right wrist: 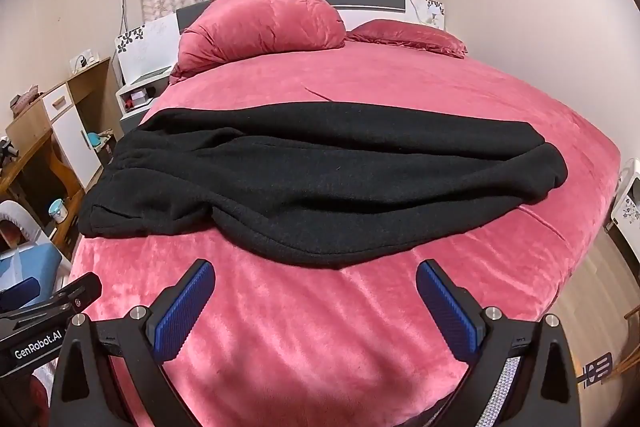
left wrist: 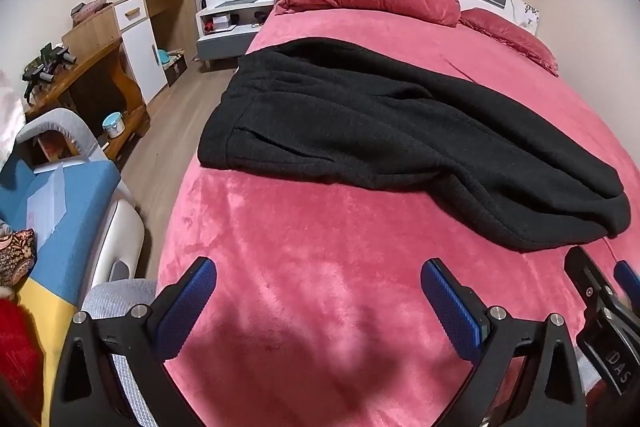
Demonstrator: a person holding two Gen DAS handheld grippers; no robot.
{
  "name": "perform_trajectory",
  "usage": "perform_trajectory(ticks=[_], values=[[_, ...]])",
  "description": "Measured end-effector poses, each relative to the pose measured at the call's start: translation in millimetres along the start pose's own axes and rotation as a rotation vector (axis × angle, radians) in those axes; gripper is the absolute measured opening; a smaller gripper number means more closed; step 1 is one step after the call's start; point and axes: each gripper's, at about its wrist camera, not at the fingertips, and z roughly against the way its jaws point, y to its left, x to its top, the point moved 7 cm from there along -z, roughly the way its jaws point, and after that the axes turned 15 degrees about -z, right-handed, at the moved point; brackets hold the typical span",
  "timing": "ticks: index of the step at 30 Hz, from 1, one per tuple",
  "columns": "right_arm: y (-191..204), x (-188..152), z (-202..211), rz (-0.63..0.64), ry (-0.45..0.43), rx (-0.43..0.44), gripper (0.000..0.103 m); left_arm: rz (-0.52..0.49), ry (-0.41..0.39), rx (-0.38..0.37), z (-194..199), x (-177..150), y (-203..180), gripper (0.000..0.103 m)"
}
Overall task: Fold large clothes
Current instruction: 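Approach the black garment on the bed with both grippers open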
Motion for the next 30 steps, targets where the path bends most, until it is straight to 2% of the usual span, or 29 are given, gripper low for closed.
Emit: perform_trajectory(ticks=[30], values=[[2.2, -1.3, 0.2, 0.001, 0.004, 0.02, 0.103, -0.001, 0.029, -0.002, -8.3, -4.2, -2.2, 0.103]])
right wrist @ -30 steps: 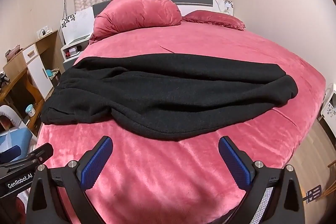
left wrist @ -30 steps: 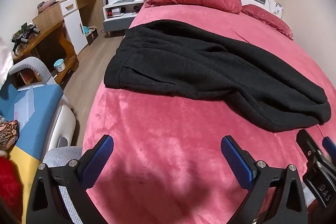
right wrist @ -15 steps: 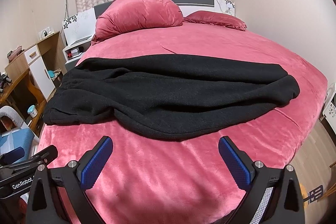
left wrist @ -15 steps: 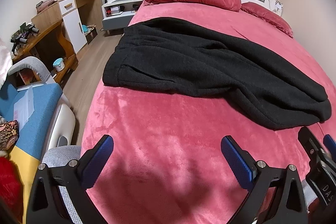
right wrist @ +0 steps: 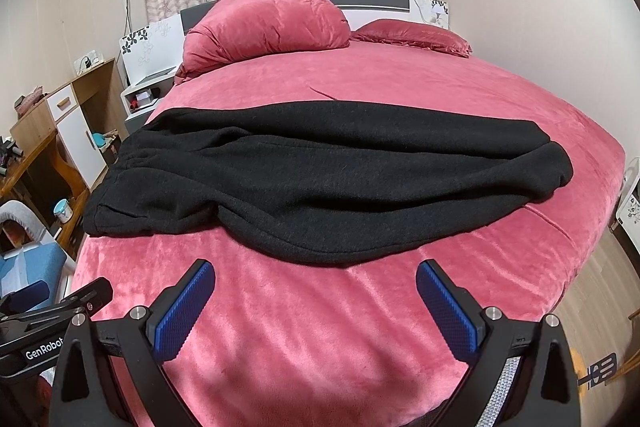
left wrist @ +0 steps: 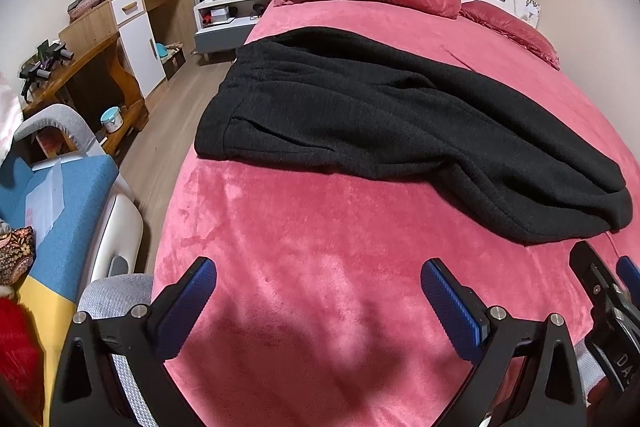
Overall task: Fold large clothes
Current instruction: 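Approach the black garment on the bed with both grippers open, then grasp the black garment edge with the right gripper while the left gripper grasps another edge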
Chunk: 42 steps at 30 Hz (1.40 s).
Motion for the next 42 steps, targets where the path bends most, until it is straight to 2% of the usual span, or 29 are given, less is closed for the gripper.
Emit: perform_trajectory(ticks=[18, 21, 24, 30, 35, 39, 42], values=[[-0.9, -5.8, -5.7, -0.014, 0.015, 0.015, 0.103, 0.009, 0.034, -0.006, -10.5, -5.5, 2.5, 0.103], [-1.2, -6.1, -5.6, -0.017, 0.016, 0.022, 0.103, 0.009, 0.044, -0.017, -12.9, -6.5, 2.3, 0.103], [-0.8, -6.5, -6.6, -0.021, 0.022, 0.036, 0.103, 0.017, 0.051, -0.07, -16.6, -7.5, 1.3, 0.103], [3.2, -12.0, -15.6, -0.041, 0.081, 0.125, 0.103, 0.102, 0.042, -0.156, -25.0, -11.2, 11.7, 0.103], [-6.7, -18.4, -32.0, -0.092, 0.167, 0.127, 0.103, 0.186, 0.07, -0.215, -44.6, -14.7, 31.0, 0.103], [-31.4, -17.3, -50.0, -0.169, 0.22, 0.106, 0.102, 0.315, 0.063, -0.265, -61.8, -10.4, 59.7, 0.102], [-60.6, -9.3, -63.5, -0.259, 0.236, 0.071, 0.096, 0.454, 0.064, -0.327, -78.6, -3.4, 85.3, 0.094]])
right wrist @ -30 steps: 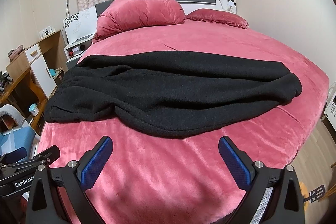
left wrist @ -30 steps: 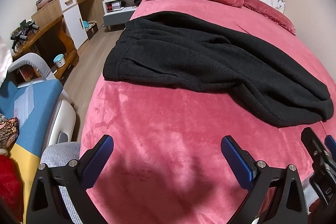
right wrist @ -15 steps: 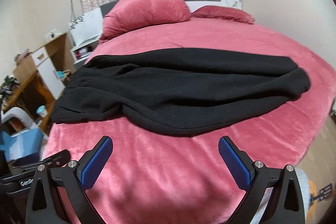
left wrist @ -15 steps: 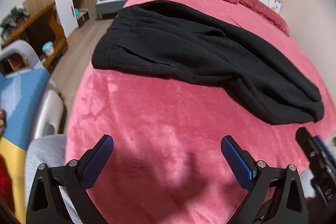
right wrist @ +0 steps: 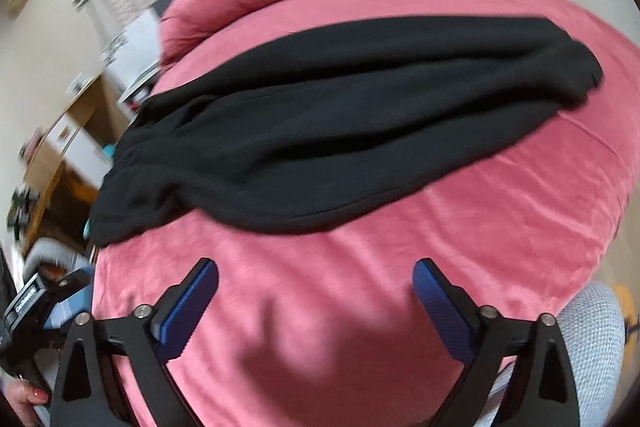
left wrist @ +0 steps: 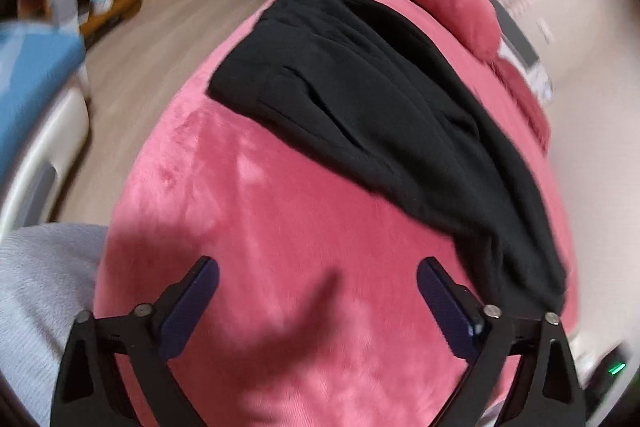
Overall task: Fold large clothes
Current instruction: 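Grasp the black garment edge with the right gripper while the left gripper grasps another edge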
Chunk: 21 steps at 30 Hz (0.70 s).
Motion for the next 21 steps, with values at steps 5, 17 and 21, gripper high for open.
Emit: perform_trajectory(ticks=[5, 17, 21], values=[[-45.3, 36.8, -9.5, -0.14, -0.015, -0.041, 0.087, 0.079, -0.051, 0.023, -7.6, 32.4, 23.4, 0.087], [-105.4, 83.0, -42.9, -0.425, -0.012, 0.056, 0.078, -0.008, -0.055, 0.01, -60.5, 72.1, 25.7, 0.066], [-100.8, 94.1, -51.0, -0.398, -0.03, 0.085, 0.064, 0.004, -0.089, -0.017, -67.9, 78.0, 25.6, 0.065]])
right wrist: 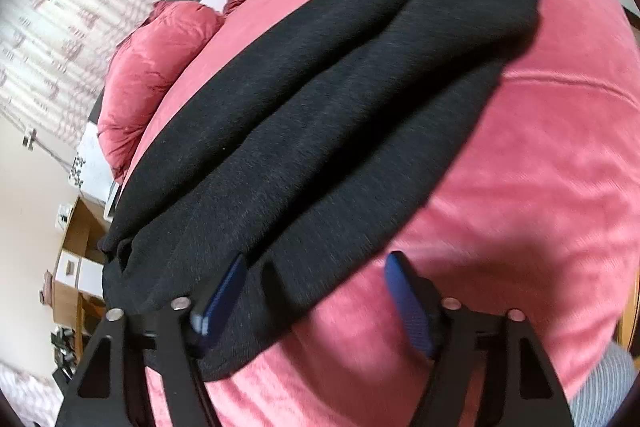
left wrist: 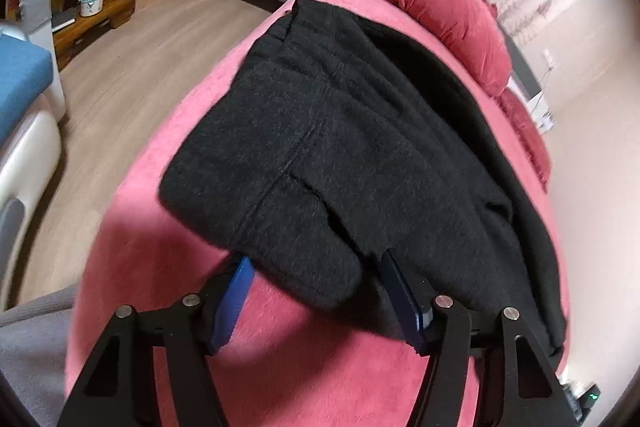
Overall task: Fold large clothes
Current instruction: 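Grasp the black garment edge with the right gripper while the left gripper grasps another edge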
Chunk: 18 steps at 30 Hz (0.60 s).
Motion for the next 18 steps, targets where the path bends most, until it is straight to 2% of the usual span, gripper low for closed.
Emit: perform_trajectory(ticks=[2, 4, 5, 7, 11, 14, 18], values=[[4.1, 2.8, -6.7, 0.017, 0.004, 0.014, 0.054, 0.016, -0.007, -0.004, -5.6, 2.0, 0.4, 0.059], [6.8, 2.8, -13.7, 0.032, 0.01, 0.014, 0.03, 0.017, -0.011, 0.002, -10.6, 3.9, 1.8, 0.043], [8.6, 1.4, -17.0, 0.036, 0.015, 0.011, 0.026, 0.017, -0.006, 0.003, -13.3, 5.0, 2.6, 0.039], [10.0, 0.6, -17.3, 0.029, 0.022, 0.031, 0.017, 0.045, -0.002, -0.024, -14.7, 6.5, 5.7, 0.024], [13.8, 3.6, -2.6, 0.01, 0.012, 0.085, 0.013, 0.067, -0.019, -0.065, -5.8, 11.5, 9.9, 0.011], [20.4, 9.9, 17.1, -0.008, -0.006, 0.14, 0.011, 0.037, -0.066, -0.062, 15.0, 17.3, 9.4, 0.008], [35.6, 18.0, 44.6, 0.01, -0.031, 0.199, 0.011, 0.063, -0.125, -0.086, 50.0, 20.1, 18.6, 0.008]])
